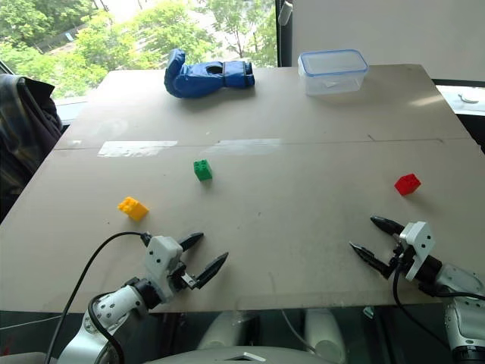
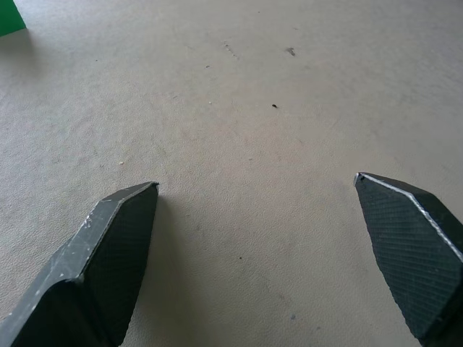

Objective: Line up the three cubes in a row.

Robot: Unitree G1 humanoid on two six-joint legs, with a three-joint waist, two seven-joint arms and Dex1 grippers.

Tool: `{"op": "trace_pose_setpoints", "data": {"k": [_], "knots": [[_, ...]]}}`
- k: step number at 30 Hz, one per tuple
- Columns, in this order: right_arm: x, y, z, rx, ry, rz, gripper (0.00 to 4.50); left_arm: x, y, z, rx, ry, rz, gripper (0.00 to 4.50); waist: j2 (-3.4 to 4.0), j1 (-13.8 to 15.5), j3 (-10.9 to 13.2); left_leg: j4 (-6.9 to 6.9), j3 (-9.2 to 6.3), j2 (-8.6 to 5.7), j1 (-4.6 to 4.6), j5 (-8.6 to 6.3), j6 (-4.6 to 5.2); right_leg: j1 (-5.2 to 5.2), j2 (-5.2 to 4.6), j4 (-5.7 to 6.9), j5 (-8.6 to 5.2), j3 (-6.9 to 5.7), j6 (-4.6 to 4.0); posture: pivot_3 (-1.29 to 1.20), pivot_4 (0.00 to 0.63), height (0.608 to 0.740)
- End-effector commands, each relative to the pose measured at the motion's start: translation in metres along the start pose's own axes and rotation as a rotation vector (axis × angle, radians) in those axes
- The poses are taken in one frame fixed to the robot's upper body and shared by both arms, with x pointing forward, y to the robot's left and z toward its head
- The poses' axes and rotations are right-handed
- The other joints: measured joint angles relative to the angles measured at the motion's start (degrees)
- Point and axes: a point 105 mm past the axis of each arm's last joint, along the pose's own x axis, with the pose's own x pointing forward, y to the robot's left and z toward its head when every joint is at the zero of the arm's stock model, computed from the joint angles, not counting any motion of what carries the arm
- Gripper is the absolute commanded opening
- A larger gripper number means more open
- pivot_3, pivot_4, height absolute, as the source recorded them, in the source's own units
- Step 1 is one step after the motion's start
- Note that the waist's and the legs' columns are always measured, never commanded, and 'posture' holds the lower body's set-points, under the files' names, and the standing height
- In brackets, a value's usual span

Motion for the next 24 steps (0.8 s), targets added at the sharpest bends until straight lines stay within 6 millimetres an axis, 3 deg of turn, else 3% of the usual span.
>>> {"op": "trace_pose_setpoints", "data": {"k": [1,7,10,18,24], "knots": [[0.000,0.001,0.004,-0.010,-0.018,0.001,4.50,-0.002,-0.006,-0.012,-0.030,0.048,-0.026,4.45,0.00,0.00,0.00,0.00,0.00,0.00,0.00,0.00,0.00,0.00,0.00,0.00,0.00,0.00,0.00,0.00,0.150,0.740],[-0.004,-0.001,0.006,-0.011,-0.020,-0.014,4.50,-0.002,-0.006,-0.012,-0.023,0.049,-0.032,4.45,0.00,0.02,0.00,0.00,-0.01,0.00,-0.01,0.00,0.00,0.00,-0.01,-0.02,0.00,0.00,0.01,0.00,0.150,0.740],[-0.008,-0.013,0.014,0.000,-0.065,-0.084,4.50,0.000,-0.006,-0.004,-0.010,0.022,-0.048,4.45,0.01,0.04,0.01,0.00,-0.02,0.00,-0.02,0.00,0.00,0.00,-0.01,-0.03,0.02,0.00,-0.03,0.00,0.150,0.740],[-0.035,-0.067,0.027,-0.002,-0.059,-0.355,4.50,0.013,-0.016,0.045,0.068,-0.081,-0.266,4.45,-0.18,0.04,0.25,0.02,-0.08,-0.02,-0.10,0.00,0.00,-0.02,0.00,-0.04,0.08,-0.15,-0.12,0.00,0.150,0.740],[-0.031,-0.098,0.029,0.034,-0.037,-0.470,4.50,0.022,-0.029,0.094,0.161,-0.128,-0.472,4.45,-0.13,-0.20,0.34,0.01,-0.12,-0.02,-0.21,0.01,-0.01,-0.11,0.01,-0.07,0.22,-0.20,0.06,0.00,0.150,0.740]]}}
